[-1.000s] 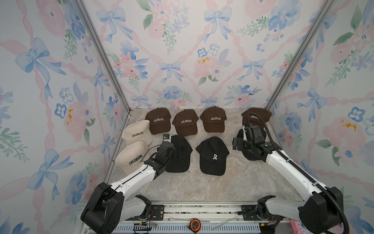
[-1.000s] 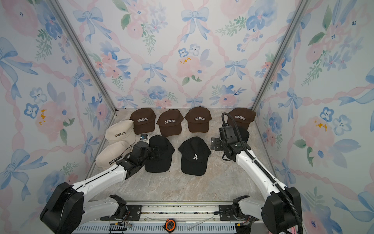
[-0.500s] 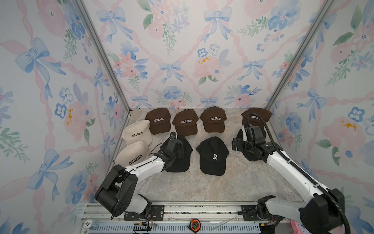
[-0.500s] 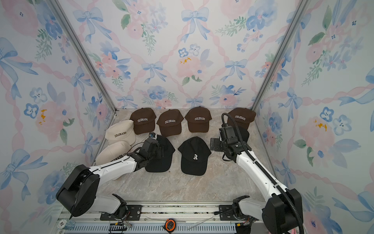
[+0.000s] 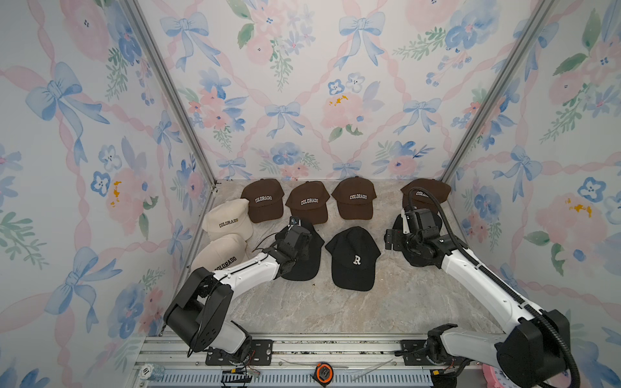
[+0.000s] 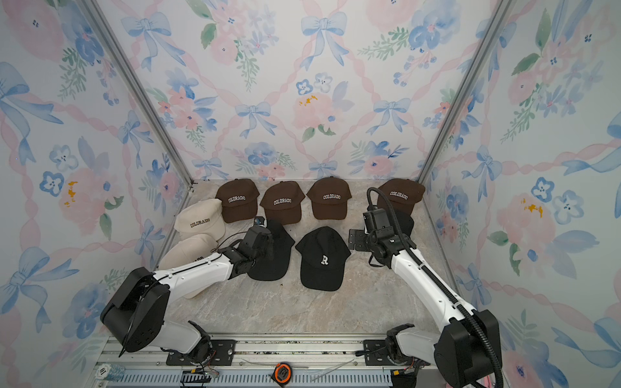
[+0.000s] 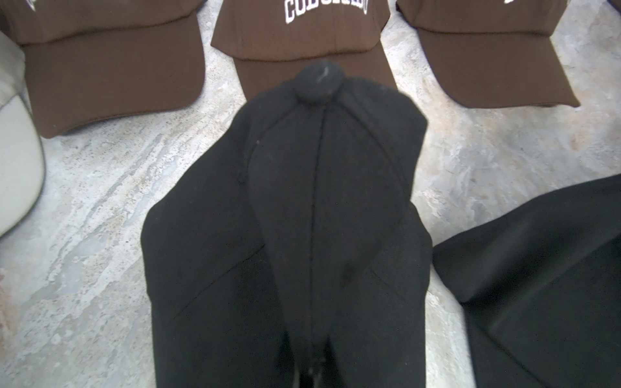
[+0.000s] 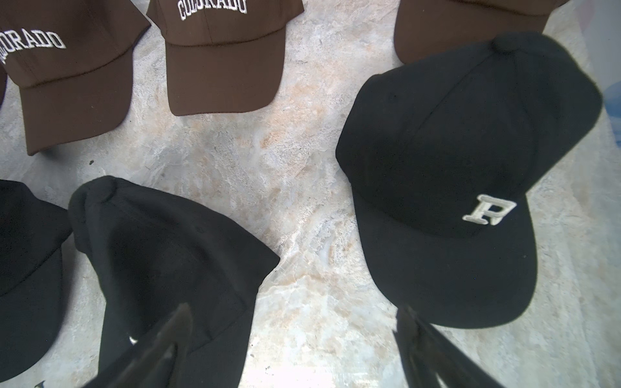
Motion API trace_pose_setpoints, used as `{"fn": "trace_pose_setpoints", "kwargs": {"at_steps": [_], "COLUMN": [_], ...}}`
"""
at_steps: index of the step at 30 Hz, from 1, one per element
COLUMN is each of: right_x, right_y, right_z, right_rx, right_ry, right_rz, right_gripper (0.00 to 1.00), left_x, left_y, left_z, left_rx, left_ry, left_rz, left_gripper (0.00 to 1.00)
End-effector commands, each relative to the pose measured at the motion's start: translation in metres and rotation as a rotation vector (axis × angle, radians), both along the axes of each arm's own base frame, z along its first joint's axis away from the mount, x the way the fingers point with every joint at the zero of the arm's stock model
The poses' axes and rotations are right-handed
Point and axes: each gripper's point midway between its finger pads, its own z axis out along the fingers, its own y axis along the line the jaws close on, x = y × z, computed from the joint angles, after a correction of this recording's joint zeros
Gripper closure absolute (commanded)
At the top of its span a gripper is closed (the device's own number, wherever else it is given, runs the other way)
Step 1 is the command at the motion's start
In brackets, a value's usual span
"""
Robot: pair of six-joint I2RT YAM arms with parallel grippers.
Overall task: Stack the baseball caps by color
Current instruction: Pick up the baseball cap from the center of the board.
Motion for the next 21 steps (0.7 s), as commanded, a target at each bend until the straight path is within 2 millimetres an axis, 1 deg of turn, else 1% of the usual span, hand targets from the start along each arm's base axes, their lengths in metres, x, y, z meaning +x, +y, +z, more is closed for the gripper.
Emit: {"fn": "trace_pose_setpoints", "kwargs": {"at_steps": [1,2,5,7,11,13,16,21], "right_x": [-0.003,-0.004,-0.007,-0.009,-0.015,-0.020,-0.027,-0.041], "right_y": [0.004,0.003,-0.001,-0.005,-0.013,-0.018,-0.028,-0.046], "right_z": [0.009,0.010,0.015,0.020,0.030,0.034,0.040,0.051], "right_rx": [0.010,0.009,0.004,-0.002,-0.008,-0.011,-0.006,0.022], "right_ry": [-0.012,-0.014,-0.025,-0.038,-0.062,-0.071,-0.081,-0.103], "right_rz": [0.011,0.010,-0.006,-0.022,-0.052,-0.071,-0.108,-0.160], "right_gripper": [0.04,0.04,0.04,0.04,0.04,0.04,0.04,0.04], "left_x": [0.000,-0.001,-0.009,-0.017,-0.035,-0.046,-0.063,-0.084], "left_y": [-0.007,-0.010,-0.025,-0.033,-0.045,-0.056,-0.073,-0.109], "left_z": [0.022,0.027,0.053,0.070,0.098,0.106,0.113,0.116], "left_rx": [-0.009,-0.015,-0.045,-0.067,-0.150,-0.211,-0.258,-0.281], "left_ry": [-0.024,-0.029,-0.060,-0.081,-0.109,-0.115,-0.126,-0.135], "left_rz": [0.006,0.002,-0.017,-0.025,-0.018,-0.024,-0.031,-0.054], "left_gripper": [1.00,1.00,1.00,1.00,1.00,1.00,1.00,1.00]}}
